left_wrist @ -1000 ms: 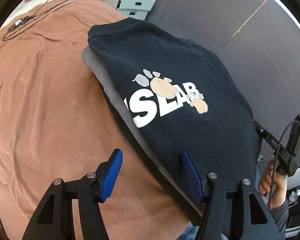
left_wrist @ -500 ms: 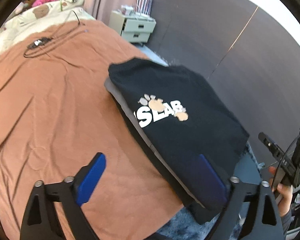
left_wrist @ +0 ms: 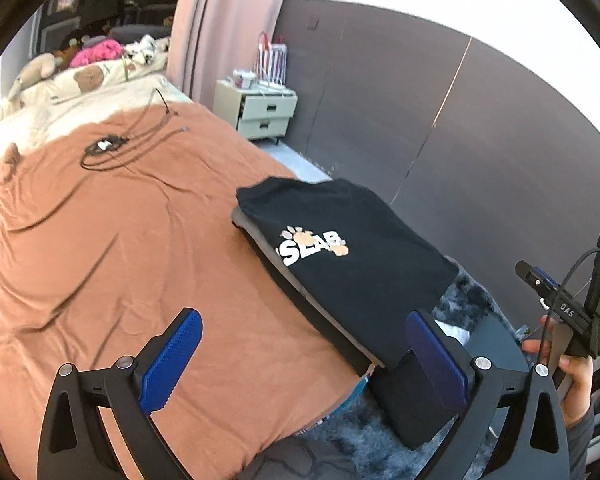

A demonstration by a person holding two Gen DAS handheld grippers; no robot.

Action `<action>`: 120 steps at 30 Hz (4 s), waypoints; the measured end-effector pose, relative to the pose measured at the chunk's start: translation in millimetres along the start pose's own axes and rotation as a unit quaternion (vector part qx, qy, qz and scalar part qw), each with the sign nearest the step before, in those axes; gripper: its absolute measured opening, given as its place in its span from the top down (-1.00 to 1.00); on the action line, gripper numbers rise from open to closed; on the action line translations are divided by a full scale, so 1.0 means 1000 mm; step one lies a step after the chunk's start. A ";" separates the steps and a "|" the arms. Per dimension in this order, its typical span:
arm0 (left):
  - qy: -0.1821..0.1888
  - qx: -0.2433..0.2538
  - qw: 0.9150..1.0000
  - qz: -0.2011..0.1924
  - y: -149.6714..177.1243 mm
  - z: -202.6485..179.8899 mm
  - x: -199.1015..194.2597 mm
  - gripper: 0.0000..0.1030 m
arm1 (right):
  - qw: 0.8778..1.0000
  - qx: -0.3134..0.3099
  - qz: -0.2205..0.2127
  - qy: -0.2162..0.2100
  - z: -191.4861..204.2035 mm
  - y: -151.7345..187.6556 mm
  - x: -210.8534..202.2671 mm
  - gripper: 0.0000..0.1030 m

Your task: Fold small clothes

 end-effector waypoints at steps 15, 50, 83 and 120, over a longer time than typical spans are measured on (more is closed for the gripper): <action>-0.022 0.027 0.998 -0.045 0.030 -0.003 -0.095 -0.99 | 0.999 -0.013 -0.011 -0.027 0.019 0.009 -0.057 -1.00; -0.123 -0.043 0.980 -0.151 0.124 0.090 -0.238 -0.99 | 0.992 -0.043 -0.031 -0.116 0.062 0.062 -0.093 -1.00; -0.200 -0.055 0.964 -0.169 0.200 0.144 -0.271 -0.99 | 0.979 -0.130 0.002 -0.156 0.123 0.090 -0.080 -1.00; -0.197 -0.043 0.963 -0.179 0.206 0.129 -0.276 -0.99 | 0.979 -0.137 -0.006 -0.154 0.125 0.092 -0.083 -1.00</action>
Point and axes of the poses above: each gripper's, at about its wrist camera, not at the fingertips, and x roughly the way its jaws point, z to its left, y to its underside, the point moved 7 cm from there along x, roughly the way its jaws point, and after that the axes turned 7 degrees about -x, right-handed, at the moved point
